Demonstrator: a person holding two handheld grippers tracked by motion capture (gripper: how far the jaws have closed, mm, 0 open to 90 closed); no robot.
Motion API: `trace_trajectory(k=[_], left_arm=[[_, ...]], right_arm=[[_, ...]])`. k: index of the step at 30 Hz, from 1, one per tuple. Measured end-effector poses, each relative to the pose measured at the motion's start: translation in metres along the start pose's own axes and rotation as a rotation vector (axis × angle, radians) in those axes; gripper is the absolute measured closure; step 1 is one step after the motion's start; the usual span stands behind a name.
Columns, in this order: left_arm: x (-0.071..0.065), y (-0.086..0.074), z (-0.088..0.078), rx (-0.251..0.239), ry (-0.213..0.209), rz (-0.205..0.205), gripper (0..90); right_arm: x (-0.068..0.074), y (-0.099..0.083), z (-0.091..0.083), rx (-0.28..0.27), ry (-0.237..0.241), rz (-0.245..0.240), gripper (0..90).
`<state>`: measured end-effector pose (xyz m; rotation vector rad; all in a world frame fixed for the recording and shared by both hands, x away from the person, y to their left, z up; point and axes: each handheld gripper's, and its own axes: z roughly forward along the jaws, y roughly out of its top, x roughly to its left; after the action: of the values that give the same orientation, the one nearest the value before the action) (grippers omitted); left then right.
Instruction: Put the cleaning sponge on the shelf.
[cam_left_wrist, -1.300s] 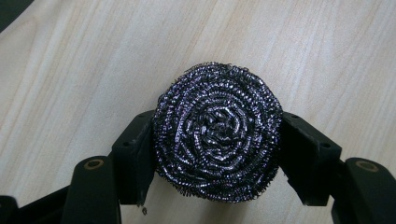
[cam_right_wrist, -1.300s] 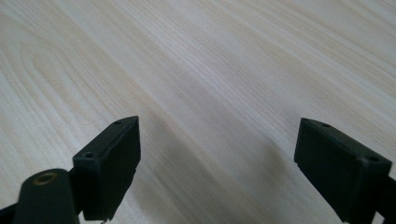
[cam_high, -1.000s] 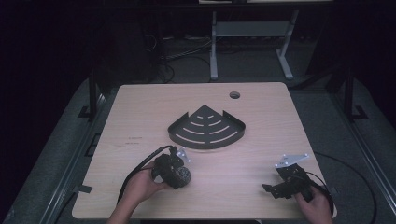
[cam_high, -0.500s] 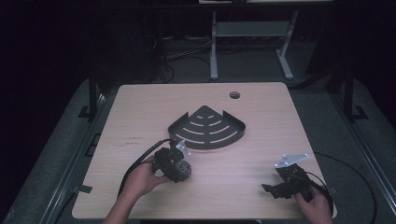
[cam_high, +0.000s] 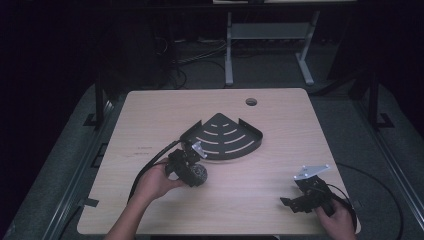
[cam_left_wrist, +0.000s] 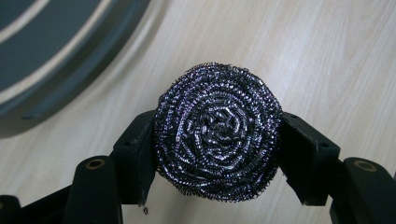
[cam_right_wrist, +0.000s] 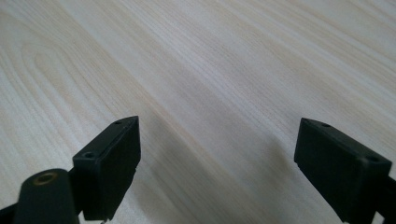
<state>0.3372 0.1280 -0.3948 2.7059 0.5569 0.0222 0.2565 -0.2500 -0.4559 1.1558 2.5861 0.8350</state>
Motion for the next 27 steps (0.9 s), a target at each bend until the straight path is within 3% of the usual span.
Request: trace_trajectory(k=[20, 27], left_arm=[[0.028, 0.033, -0.012, 0.005, 0.017, 0.004, 34.2], [0.034, 0.047, -0.012, 0.019, 0.025, 0.023, 34.2]], right_arm=[[0.000, 0.000, 0.001, 0.002, 0.002, -0.004, 14.3], [0.002, 0.001, 0.002, 0.004, 0.006, -0.008, 14.4]])
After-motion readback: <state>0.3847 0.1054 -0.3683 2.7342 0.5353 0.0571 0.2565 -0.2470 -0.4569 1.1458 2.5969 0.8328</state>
